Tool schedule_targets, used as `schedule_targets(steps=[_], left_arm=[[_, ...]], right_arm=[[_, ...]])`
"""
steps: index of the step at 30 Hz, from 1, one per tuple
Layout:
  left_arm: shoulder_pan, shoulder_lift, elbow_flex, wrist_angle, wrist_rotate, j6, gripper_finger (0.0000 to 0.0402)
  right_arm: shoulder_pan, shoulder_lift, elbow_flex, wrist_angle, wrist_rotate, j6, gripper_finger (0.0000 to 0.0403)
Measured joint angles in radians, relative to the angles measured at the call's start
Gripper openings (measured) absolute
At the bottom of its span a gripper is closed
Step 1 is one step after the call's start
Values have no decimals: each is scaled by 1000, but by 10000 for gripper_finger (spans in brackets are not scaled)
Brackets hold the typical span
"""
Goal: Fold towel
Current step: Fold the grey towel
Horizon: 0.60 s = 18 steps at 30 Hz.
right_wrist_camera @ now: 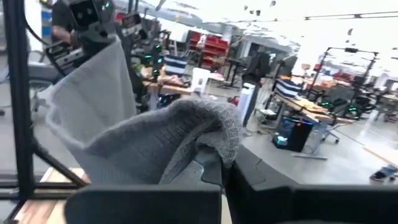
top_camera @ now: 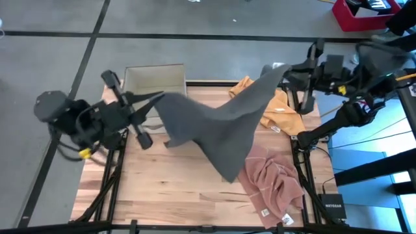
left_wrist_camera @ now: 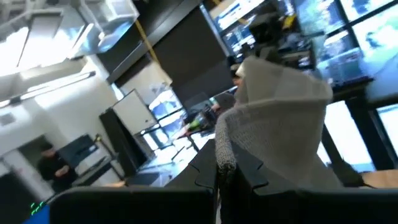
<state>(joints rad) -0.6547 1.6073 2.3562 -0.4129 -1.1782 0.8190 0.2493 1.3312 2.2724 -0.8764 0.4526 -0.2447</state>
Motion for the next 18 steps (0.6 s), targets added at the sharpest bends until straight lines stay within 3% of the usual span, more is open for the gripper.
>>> schedule_targets(steps=[5, 14, 18], left_arm=[[-78, -6, 0, 60, -22, -1, 8], [-287, -3, 0, -115, -350, -229, 8], [-382, -4, -24, -229, -385, -433, 8]], right_arm=[[0, 27, 14, -25, -8, 2, 4], [22, 78, 12, -252, 1, 117, 4], [19, 101, -53, -370, 4, 199, 3]])
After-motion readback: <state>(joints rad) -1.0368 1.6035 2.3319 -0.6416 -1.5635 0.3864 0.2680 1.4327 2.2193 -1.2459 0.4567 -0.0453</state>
